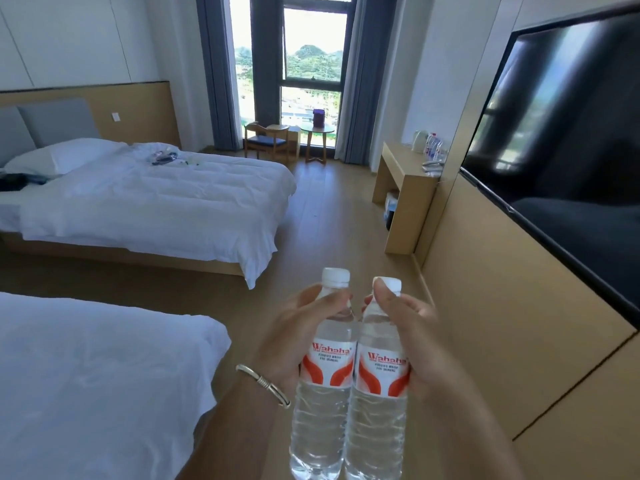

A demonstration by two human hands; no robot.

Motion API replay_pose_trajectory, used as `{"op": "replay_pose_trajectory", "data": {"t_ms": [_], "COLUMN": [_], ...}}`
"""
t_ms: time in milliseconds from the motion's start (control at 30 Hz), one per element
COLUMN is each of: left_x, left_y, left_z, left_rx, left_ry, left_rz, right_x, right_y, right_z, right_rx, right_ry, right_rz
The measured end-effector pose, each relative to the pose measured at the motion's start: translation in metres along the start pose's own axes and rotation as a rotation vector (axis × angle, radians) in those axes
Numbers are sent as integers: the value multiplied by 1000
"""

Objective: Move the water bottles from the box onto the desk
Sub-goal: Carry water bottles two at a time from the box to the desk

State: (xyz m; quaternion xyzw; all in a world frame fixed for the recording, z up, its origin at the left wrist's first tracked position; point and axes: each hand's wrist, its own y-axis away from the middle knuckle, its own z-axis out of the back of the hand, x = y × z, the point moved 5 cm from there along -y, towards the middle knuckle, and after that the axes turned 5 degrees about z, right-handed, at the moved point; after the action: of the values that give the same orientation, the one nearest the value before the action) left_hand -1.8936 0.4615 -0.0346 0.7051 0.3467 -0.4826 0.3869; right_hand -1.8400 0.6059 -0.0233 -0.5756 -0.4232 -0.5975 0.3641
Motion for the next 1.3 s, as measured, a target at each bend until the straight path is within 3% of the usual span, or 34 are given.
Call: {"op": "replay_pose_trajectory", "data": {"t_ms": [267,900,1300], "left_x": [-48,-90,-152], "left_y": [-132,-331,-514], "left_z": [35,83,87], "left_rx": [2,-69,-97], "left_ry": [26,29,2], "left_rz": [-23,-16,-85], "right_x": [22,33,60], "right_y": [-137,-347,-549], "right_z": [-30,-67,-67], "right_rx": [22,81,138], "right_ry": [27,39,2], "right_rz": [17,2,60]}}
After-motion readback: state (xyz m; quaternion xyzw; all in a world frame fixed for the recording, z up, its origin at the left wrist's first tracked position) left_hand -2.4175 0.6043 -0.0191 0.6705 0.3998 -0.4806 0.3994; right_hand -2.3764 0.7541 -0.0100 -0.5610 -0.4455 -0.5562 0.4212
